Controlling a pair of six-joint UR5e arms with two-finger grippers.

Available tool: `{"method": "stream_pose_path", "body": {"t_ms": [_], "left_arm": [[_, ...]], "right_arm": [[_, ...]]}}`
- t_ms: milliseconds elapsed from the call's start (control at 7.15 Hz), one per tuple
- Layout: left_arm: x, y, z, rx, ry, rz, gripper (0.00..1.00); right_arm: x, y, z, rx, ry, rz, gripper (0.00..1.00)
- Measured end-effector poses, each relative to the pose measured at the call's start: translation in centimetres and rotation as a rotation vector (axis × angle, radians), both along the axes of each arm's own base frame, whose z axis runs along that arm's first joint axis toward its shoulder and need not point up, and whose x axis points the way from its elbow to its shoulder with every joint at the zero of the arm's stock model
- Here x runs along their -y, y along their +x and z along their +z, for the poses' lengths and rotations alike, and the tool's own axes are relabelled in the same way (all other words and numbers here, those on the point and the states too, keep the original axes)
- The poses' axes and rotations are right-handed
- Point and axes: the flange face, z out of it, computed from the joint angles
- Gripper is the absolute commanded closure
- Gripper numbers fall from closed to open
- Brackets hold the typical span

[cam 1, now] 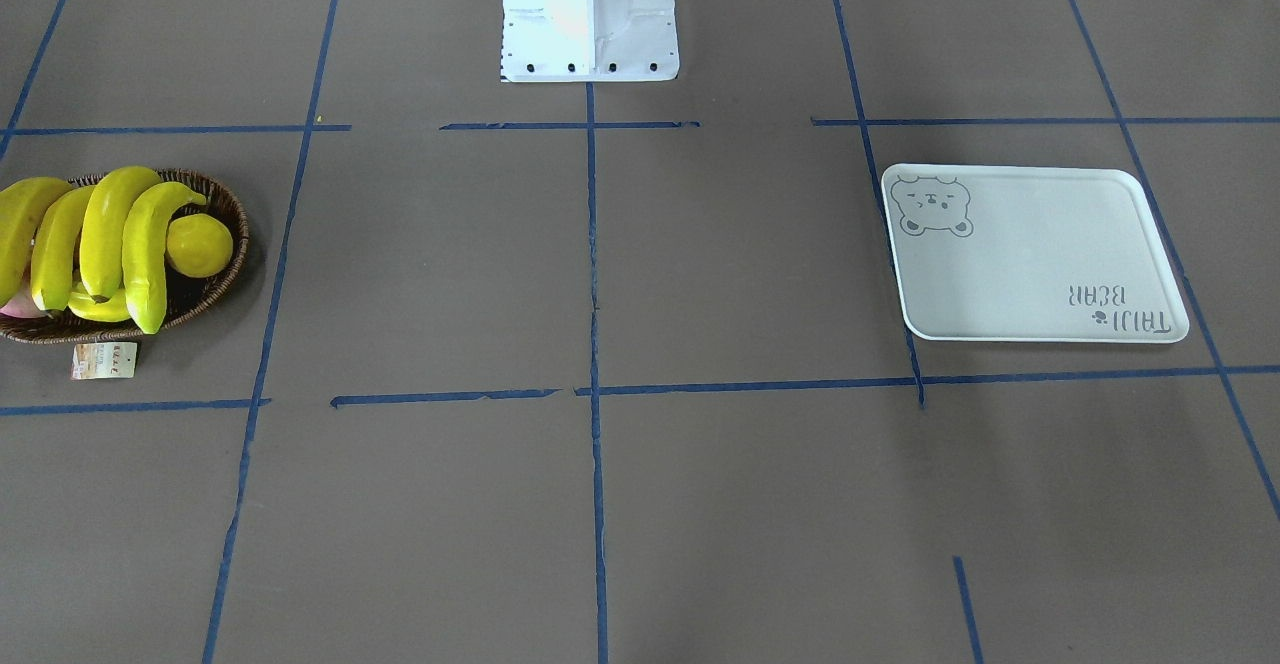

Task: Transfer all bananas from basket to plate

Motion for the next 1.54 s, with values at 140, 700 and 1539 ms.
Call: {"method": "stream_pose_path", "body": {"t_ms": [140,700,1539], "left_arm": [[0.0,0.0,0.0,0.000,0.000,-0.001,0.00],[0.1,0.0,-0.6,0.000,0.017,-0.002,0.00],[0.2,0.0,-0.9,-0.001,0.032,-0.005,0.00]], "right_arm": [[0.1,0.0,-0.6,0.000,0.010,-0.001,0.00],[1.5,-3.1,-5.4,0.017,0.101,-0.061,0.00],[-7.7,-10.5,-7.1,0.032,0.085,0.057,0.00]]}}
